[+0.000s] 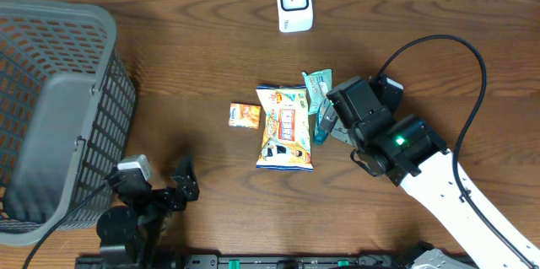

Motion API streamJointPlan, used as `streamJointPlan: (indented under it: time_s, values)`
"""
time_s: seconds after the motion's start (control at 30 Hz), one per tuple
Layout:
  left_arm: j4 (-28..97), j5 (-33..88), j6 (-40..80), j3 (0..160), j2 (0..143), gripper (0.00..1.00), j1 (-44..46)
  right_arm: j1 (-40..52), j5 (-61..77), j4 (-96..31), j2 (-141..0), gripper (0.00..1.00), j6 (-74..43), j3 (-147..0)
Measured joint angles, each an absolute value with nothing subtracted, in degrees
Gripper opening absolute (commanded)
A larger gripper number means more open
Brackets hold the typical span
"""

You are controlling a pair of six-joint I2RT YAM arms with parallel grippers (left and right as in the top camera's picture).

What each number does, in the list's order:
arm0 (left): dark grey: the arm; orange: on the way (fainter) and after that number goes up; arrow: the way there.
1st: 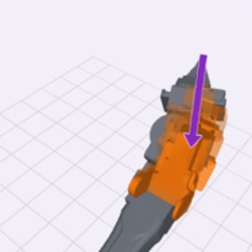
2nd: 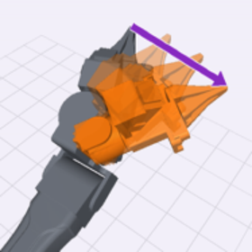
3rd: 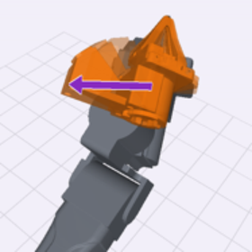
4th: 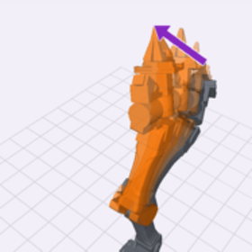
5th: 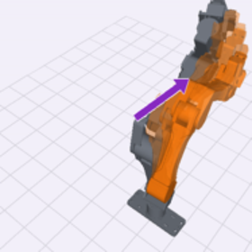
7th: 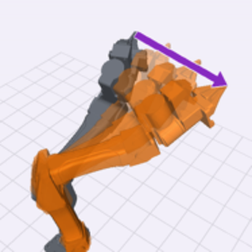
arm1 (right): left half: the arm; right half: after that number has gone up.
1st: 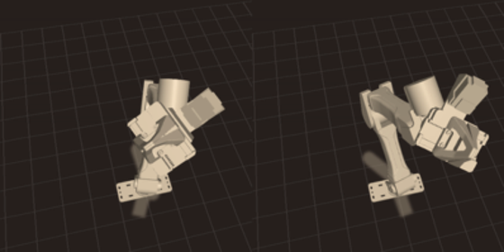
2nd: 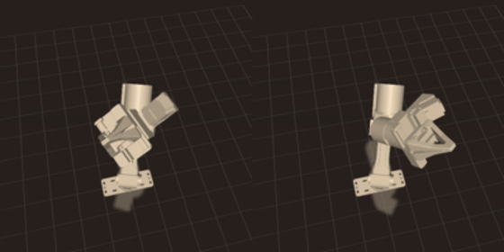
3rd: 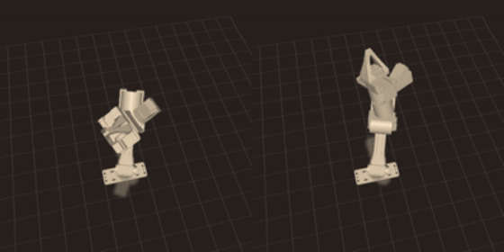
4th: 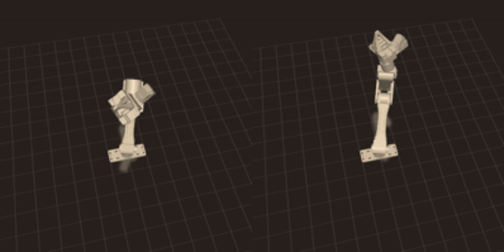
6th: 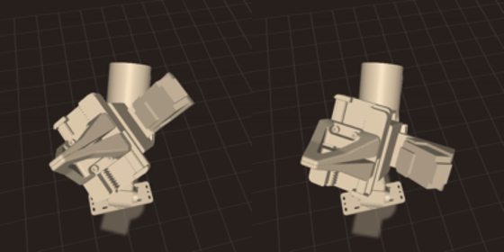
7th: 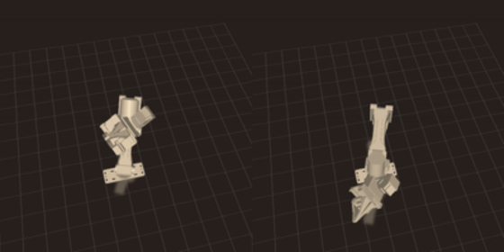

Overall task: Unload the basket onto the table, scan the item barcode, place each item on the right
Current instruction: 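Grasp the blue Listerine bottle with the right gripper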

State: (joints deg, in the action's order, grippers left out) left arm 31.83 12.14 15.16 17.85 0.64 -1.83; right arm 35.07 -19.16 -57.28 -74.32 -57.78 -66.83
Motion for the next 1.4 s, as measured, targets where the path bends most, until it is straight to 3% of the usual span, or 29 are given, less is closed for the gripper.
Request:
streamJointPlan:
  time_s: [0.87, 1.4]
  values:
    - [45.8, 12.1, 15.2, 17.8, 0.6, 0.98, -1.8, 35.1, -20.2, -55.9, -81.1, 0.99, -58.2, -66.8]
    - [52.4, 12.1, 15.2, 17.8, 0.6, 0.98, -1.8, 35.0, -23.1, -54.3, -83.8, 0.99, -64.5, -66.8]
